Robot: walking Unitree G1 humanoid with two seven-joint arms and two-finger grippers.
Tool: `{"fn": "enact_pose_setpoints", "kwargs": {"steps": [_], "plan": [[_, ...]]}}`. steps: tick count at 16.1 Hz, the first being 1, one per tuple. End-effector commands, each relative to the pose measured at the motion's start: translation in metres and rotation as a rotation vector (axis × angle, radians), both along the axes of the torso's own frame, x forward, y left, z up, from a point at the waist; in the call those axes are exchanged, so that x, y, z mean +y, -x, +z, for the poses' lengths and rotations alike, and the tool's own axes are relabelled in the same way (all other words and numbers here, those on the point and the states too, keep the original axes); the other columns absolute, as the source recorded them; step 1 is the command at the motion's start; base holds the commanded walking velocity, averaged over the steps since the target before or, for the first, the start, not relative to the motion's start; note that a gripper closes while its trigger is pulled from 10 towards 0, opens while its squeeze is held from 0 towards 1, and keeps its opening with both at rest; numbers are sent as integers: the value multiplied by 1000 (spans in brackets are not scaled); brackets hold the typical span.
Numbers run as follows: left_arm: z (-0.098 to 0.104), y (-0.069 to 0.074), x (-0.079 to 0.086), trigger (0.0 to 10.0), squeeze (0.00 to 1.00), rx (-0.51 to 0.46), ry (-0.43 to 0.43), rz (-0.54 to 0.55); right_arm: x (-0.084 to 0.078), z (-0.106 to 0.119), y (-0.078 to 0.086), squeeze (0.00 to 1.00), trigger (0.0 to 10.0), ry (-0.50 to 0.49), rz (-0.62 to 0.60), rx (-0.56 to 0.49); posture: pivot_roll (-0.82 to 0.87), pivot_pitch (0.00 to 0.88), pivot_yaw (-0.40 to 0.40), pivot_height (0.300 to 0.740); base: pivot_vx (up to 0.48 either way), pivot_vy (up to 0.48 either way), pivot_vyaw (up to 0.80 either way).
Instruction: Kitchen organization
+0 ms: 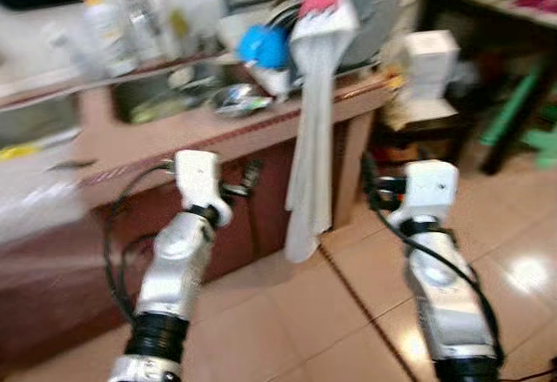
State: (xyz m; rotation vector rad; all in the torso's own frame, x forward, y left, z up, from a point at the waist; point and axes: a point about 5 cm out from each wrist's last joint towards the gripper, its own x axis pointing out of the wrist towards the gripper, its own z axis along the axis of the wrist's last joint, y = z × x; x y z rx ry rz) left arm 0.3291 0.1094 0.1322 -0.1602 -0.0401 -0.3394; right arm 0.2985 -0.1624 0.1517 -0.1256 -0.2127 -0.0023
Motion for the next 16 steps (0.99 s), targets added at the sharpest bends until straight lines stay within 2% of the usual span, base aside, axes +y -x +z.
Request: {"fn": "enact_pose_setpoints", "kwargs": {"steps": [1,5,10,12,16], "plan": [[0,0,13,10000,0,-4,-14,33,9,0,0,0,10000,-19,25,1,17,0,102,740,304,0,-800],[0,1,12,10000,0,-5,-16,25,10,0,0,0,10000,-22,26,-2,20,0,102,740,301,0,-711],[-2,3,10,10000,0,2,-21,17,10,-1,0,0,10000,-21,26,0,21,0,104,740,300,0,0],[-3,4,9,10000,0,9,-2,19,10,-2,0,0,10000,-21,25,4,23,0,104,740,0,0,0],[-12,7,7,10000,0,45,-30,35,8,-5,0,0,10000,-20,18,15,23,0,105,740,0,0,0]]}}
